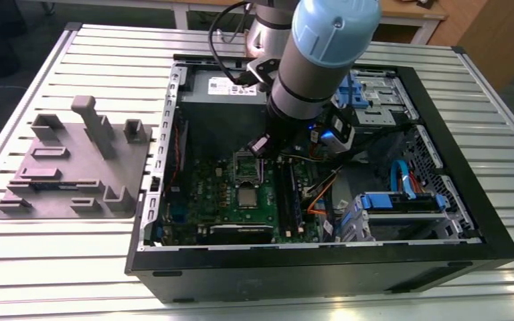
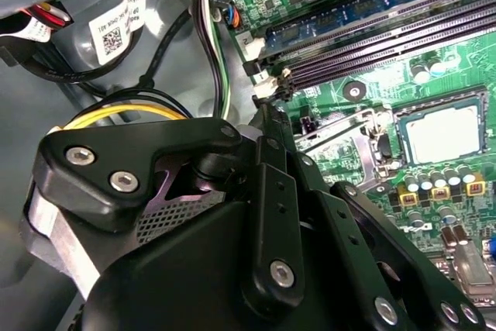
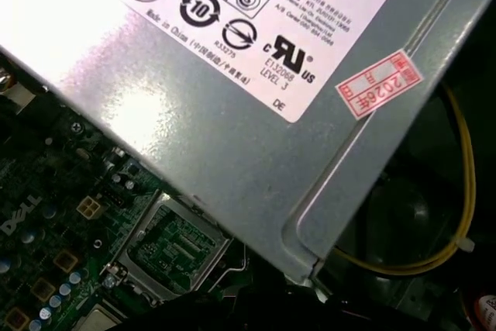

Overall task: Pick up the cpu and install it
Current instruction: 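Close the cpu cover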

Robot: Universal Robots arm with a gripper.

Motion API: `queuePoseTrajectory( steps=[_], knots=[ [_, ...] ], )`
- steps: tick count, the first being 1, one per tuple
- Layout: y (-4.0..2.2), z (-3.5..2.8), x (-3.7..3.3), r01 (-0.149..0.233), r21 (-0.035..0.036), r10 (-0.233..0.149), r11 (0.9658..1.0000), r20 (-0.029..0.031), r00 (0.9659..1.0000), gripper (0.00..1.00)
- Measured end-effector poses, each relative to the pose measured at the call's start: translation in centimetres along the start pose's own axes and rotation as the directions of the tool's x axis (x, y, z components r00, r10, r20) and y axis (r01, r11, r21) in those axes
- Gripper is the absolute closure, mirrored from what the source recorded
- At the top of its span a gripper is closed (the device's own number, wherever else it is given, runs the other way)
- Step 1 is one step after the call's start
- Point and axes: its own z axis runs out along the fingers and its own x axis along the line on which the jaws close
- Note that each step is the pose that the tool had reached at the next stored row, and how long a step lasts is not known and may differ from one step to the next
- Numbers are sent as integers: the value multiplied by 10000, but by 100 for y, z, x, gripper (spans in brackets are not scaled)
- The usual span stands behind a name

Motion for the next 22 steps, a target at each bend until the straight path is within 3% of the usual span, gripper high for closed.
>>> queuePoseTrajectory(
  steps=[14,19,22],
  knots=[
    [2,41,10,10,-13,-10,10000,6,10000,90],
    [12,41,24,4,90,-3,10000,-69,10000,90],
    [18,35,29,3,108,-2,9999,-83,10000,90]
  ],
)
